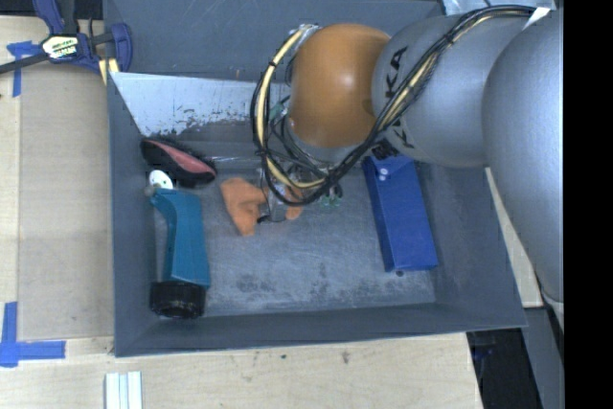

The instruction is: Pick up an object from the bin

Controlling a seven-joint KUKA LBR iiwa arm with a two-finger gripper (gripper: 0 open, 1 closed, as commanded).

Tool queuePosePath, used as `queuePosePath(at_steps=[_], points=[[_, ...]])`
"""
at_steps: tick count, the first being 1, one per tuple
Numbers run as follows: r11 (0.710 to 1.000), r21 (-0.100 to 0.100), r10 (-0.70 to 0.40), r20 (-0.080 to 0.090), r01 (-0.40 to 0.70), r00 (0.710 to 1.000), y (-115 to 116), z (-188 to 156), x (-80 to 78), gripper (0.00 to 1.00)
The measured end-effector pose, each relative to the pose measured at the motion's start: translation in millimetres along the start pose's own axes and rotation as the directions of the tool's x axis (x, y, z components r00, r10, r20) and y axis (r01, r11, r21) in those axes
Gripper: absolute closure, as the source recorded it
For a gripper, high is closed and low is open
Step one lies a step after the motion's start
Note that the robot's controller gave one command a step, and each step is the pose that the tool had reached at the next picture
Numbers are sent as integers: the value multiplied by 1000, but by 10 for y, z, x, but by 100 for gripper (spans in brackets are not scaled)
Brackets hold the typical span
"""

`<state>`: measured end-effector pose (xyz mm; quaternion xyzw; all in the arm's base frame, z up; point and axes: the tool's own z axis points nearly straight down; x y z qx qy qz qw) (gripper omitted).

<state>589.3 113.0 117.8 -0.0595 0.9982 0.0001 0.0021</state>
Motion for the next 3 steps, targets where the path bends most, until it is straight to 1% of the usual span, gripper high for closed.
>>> queuePosePath(at_steps=[2, 3], points=[[1000, 0, 0, 3, 0, 1000, -1, -149, -7, 100], [1000, 0, 1, -1, -1, 1000, -2, -196, -1, 100]])
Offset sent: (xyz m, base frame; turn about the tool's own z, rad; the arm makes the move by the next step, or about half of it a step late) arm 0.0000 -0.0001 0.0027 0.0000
